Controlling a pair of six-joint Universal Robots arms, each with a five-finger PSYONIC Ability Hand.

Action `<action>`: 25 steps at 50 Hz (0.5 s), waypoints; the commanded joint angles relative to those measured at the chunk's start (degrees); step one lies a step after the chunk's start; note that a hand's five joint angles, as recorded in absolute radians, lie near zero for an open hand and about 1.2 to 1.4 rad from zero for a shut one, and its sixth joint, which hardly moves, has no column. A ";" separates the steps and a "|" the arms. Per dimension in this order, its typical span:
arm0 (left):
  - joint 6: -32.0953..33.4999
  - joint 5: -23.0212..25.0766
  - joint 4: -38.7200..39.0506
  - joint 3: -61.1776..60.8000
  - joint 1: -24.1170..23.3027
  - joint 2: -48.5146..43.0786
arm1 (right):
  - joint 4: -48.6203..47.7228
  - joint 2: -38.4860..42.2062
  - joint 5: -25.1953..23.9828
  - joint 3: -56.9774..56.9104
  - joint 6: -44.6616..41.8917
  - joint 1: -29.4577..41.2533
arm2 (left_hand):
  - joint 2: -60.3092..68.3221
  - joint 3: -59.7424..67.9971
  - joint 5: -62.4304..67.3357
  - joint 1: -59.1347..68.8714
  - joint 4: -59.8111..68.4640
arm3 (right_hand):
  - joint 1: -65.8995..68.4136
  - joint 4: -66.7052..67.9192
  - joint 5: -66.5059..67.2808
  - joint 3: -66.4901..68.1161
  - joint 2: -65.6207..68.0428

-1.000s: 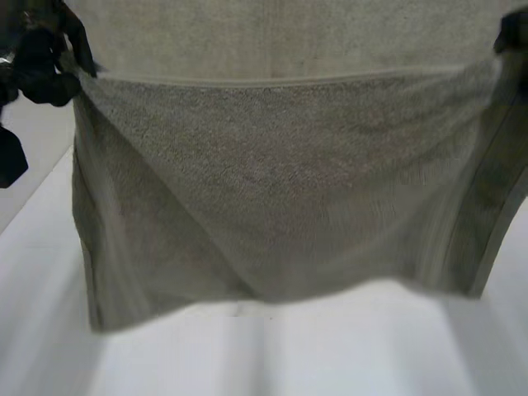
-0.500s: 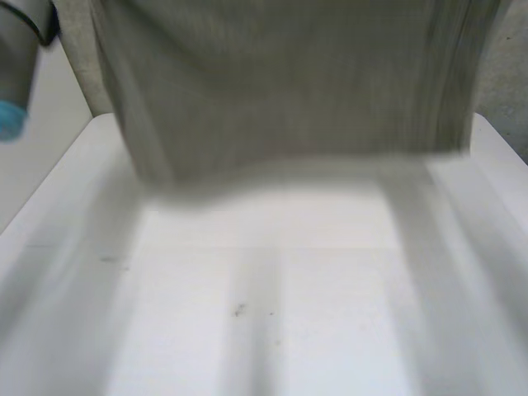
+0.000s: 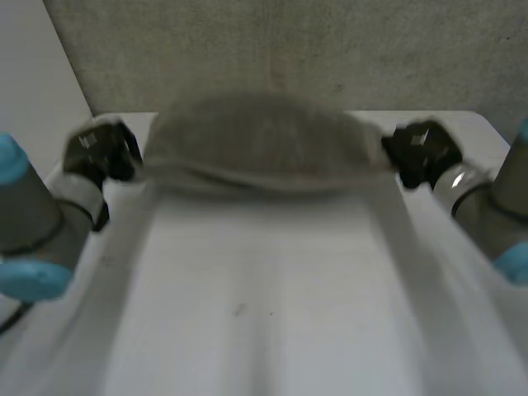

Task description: Fold the towel.

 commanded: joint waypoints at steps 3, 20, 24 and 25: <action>10.50 -0.46 2.32 -7.52 -0.26 -8.10 | -5.36 4.70 1.10 10.03 -5.82 -0.31 | 10.20 10.23 10.59 10.79 10.19 | 2.56 3.06 2.52 3.73 3.59; 14.90 -0.37 1.70 -20.97 0.27 8.68 | -3.61 -12.86 0.66 26.02 -6.17 -3.91 | 10.20 10.23 10.59 10.79 10.19 | 2.56 3.06 2.52 3.73 3.59; 15.07 -0.28 -1.27 -24.65 0.18 15.33 | 0.53 -16.92 0.48 27.88 -6.79 -4.35 | 10.20 10.23 10.59 10.79 10.19 | 2.56 3.06 2.52 3.73 3.59; 15.08 -0.28 -1.29 -24.66 0.18 15.36 | 3.75 -19.18 0.14 28.66 -7.40 -5.05 | 10.20 10.23 10.59 10.79 10.19 | 2.56 3.06 2.52 3.73 3.59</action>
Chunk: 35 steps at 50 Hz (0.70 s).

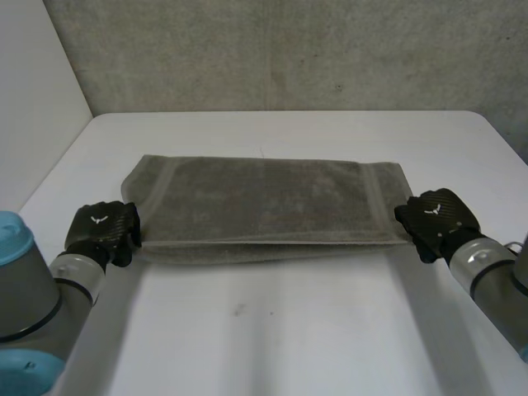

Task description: Fold the towel.

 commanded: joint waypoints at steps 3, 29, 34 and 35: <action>-0.03 0.26 -7.61 -6.08 -0.04 14.34 | 14.95 -12.60 -0.75 5.35 -4.24 -3.75 | 10.20 10.23 10.59 10.79 10.19 | 2.55 3.05 2.53 3.73 3.59; 0.06 6.15 -6.82 5.26 -0.92 5.29 | 16.84 1.05 -0.68 -10.87 -5.58 -6.32 | 10.20 10.23 10.59 10.79 10.19 | 2.55 3.05 2.53 3.73 3.59; 0.93 5.62 -6.99 21.39 -2.14 -10.59 | 13.77 10.19 2.75 -20.01 -3.82 -3.15 | 10.20 10.23 10.59 10.79 10.19 | 2.55 3.05 2.53 3.73 3.59; 0.94 5.62 -6.99 21.43 -2.15 -10.62 | 13.76 10.22 2.76 -20.04 -3.82 -3.14 | 10.20 10.23 10.59 10.79 10.19 | 2.55 3.05 2.53 3.73 3.59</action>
